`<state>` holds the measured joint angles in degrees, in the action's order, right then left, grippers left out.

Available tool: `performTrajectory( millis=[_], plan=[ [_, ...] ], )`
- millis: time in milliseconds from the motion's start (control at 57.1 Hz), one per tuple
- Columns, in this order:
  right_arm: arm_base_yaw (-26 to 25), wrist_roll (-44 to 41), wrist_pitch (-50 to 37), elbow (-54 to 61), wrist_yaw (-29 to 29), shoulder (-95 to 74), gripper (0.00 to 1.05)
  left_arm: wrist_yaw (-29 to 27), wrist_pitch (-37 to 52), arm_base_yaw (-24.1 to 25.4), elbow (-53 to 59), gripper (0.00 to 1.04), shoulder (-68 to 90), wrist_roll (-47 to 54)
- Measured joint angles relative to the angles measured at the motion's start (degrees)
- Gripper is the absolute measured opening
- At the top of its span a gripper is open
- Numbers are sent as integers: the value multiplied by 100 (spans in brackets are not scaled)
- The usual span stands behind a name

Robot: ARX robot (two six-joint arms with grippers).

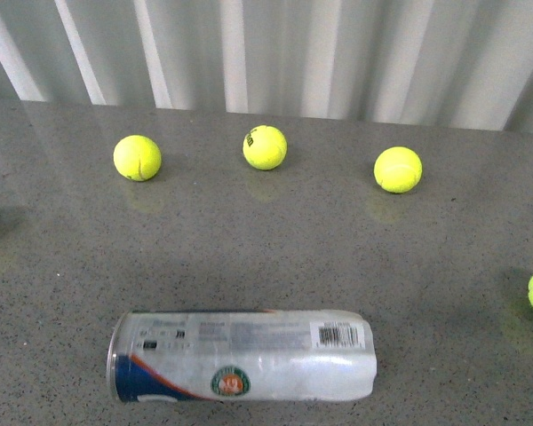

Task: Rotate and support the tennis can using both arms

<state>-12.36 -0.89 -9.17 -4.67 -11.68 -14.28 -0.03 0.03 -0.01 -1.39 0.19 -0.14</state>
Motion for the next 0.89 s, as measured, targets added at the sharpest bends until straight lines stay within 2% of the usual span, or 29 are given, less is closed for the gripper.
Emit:
performTrajectory(
  millis=[18,140,175,228,280,893],
  plan=[
    [50,-2,15,11,46,39,3,0,0,0,0,98,0,0],
    [382,17,387,90,352,472,3,0,0,0,0,98,0,0],
    [619,20,748,116,776,754,3,4,0,0,0,98,0,0],
    [962,28,922,179,1106,1023,3,2,0,0,0,98,0,0],
    [1143,26,935,184,1121,1126,3,-4,0,0,0,98,4,0],
    [1215,28,935,437,1163,1405,3,2,0,0,0,98,-7,0]
  ],
)
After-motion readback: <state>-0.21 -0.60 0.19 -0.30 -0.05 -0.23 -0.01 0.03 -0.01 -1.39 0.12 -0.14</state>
